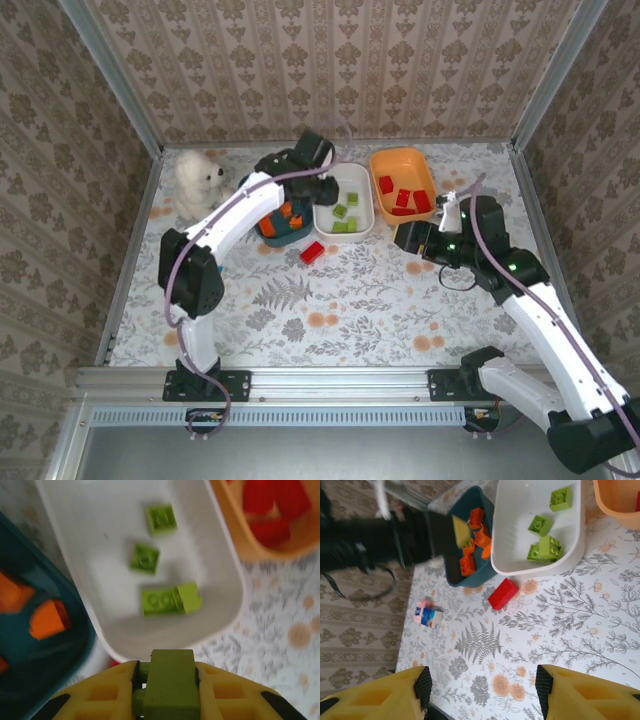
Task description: Sort the legos into containers by color
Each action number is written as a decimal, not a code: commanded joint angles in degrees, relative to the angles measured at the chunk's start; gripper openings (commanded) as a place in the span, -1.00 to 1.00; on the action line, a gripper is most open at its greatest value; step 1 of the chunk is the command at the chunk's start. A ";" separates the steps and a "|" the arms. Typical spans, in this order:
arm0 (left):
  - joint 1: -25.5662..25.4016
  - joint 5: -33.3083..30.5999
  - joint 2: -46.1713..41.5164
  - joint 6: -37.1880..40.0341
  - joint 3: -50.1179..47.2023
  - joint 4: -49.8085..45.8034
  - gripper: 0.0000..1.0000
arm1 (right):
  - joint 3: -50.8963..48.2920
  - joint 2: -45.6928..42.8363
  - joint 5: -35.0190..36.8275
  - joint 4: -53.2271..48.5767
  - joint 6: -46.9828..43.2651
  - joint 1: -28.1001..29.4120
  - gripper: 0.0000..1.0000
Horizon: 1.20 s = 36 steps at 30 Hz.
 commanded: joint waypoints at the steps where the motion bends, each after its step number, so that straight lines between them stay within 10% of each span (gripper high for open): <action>1: 0.89 0.88 8.01 3.21 7.82 -0.67 -0.48 | 3.51 5.10 0.05 -0.82 -3.02 0.68 0.21; 14: 4.83 -1.11 30.72 0.02 28.36 4.58 -0.39 | 8.10 9.24 -0.58 -1.21 -4.79 1.88 0.23; 22: 5.30 3.00 33.84 -2.90 30.91 3.11 0.08 | 7.35 11.45 0.55 -4.95 -7.77 2.63 0.24; 31: 6.65 3.63 22.50 -5.24 28.24 2.85 0.25 | 13.16 22.47 16.60 -7.65 -10.69 18.79 0.33; 36: 9.25 5.17 2.88 -6.76 7.17 9.86 0.34 | 16.92 33.51 21.34 -4.02 -6.25 25.56 0.45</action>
